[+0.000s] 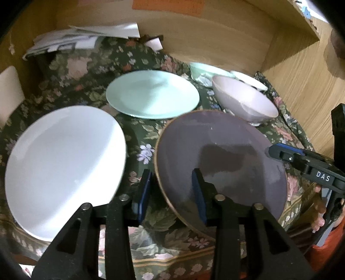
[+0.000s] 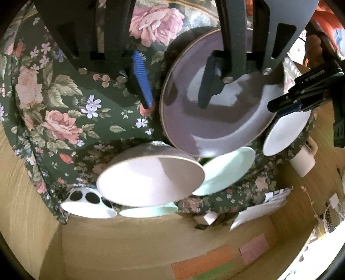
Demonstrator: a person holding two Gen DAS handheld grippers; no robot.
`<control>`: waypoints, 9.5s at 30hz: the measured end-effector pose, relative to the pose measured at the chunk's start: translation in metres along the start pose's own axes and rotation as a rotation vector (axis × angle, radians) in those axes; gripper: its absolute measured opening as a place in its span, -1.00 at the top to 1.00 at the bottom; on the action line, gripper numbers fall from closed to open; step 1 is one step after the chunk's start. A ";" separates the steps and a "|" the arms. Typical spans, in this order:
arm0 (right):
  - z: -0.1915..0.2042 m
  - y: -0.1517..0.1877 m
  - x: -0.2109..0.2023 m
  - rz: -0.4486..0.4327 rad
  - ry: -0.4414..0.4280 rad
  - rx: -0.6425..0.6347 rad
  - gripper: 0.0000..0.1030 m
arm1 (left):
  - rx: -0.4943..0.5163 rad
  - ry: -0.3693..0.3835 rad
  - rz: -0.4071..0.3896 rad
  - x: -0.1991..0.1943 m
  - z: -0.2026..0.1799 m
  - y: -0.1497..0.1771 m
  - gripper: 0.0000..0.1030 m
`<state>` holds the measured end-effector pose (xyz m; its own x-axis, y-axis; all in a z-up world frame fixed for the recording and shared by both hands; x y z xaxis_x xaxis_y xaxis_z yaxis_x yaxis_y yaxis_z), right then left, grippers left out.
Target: Organize plates and bowls
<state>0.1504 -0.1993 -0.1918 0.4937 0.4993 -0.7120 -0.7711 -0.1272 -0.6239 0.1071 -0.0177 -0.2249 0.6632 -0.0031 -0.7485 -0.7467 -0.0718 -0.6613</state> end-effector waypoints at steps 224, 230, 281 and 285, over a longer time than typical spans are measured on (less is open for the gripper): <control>0.054 -0.133 0.038 -0.061 -0.073 -0.203 -0.40 | -0.081 -0.130 -0.229 -0.019 0.079 -0.112 -0.80; 0.046 -0.149 0.072 0.014 -0.066 -0.201 -0.40 | -0.081 -0.131 -0.167 0.009 0.090 -0.120 -0.80; 0.039 -0.150 0.212 0.463 -0.033 -0.232 0.48 | -0.084 0.001 0.130 0.133 0.093 -0.100 0.37; 0.050 -0.151 0.199 0.437 -0.052 -0.239 0.49 | -0.130 0.001 0.130 0.129 0.103 -0.098 0.37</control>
<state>0.3450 -0.0377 -0.2225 0.1192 0.3968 -0.9101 -0.7847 -0.5239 -0.3312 0.2605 0.0918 -0.2618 0.5613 -0.0222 -0.8273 -0.8134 -0.1994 -0.5465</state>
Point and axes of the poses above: each gripper's, at about its wrist camera, not at the fingertips, and x roughly the way its jaws point, z to its left, y to its underside, the point moved 8 cm from there along x, roughly the way its jaws point, and after that the axes turned 8 degrees about -y, right-handed, at the moved point
